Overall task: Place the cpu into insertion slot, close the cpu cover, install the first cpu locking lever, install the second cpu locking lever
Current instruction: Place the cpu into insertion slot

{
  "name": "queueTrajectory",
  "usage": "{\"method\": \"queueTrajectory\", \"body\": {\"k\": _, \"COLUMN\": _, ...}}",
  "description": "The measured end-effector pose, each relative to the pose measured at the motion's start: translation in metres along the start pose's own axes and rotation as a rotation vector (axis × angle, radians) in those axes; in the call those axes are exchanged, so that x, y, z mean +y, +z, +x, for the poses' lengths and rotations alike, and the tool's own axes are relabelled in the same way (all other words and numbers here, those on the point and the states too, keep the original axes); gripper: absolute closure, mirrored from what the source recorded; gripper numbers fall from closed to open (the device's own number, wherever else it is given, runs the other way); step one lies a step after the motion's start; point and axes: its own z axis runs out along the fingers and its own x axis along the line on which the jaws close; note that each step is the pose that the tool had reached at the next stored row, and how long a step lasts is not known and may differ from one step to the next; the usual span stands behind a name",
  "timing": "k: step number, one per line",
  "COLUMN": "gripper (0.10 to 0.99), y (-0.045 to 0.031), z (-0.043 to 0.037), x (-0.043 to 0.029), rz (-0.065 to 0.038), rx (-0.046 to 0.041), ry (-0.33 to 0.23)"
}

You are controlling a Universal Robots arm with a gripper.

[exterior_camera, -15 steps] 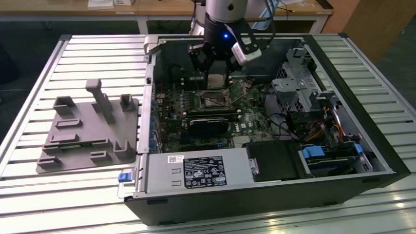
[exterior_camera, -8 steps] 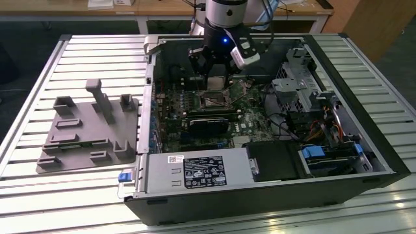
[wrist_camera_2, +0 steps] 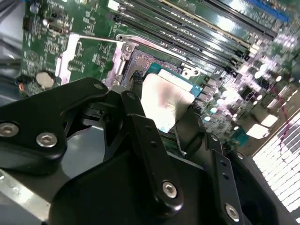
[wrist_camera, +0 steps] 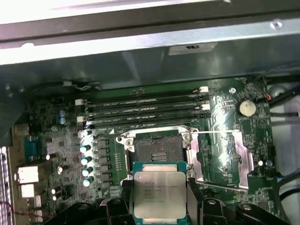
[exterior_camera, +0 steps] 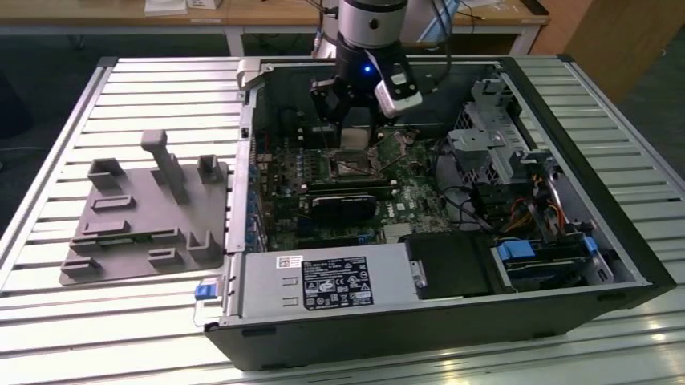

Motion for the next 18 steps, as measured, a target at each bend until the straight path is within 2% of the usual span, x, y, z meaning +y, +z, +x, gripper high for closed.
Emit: {"method": "queueTrajectory", "body": {"k": 18, "gripper": 0.553, "y": 0.0073, "z": -0.0001, "x": -0.0002, "rz": -0.006, "rx": -0.0111, "ry": 0.327}}
